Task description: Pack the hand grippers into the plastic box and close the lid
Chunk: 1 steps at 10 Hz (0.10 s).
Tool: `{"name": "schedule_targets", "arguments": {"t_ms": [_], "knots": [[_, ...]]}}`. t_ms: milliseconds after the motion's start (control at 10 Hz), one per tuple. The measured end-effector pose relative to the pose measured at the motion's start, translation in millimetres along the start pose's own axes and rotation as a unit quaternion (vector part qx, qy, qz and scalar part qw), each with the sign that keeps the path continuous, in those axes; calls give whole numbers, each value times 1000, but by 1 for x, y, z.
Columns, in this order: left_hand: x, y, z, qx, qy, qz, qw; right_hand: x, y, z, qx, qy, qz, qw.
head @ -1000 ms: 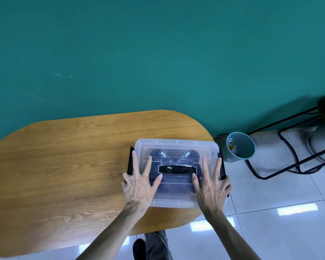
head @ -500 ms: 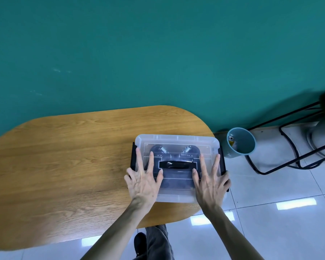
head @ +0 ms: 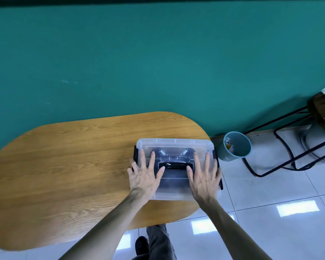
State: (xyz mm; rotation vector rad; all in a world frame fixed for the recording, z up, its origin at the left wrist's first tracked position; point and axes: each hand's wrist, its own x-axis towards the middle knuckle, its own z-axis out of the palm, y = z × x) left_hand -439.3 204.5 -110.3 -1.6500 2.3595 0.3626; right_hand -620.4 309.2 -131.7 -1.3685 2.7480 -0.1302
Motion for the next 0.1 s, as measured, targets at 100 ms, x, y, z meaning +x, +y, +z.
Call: {"name": "schedule_targets", "arguments": {"t_ms": [100], "knots": [[5, 8, -26, 29, 8, 53, 998, 10, -15, -19, -13, -13, -78, 997]]}}
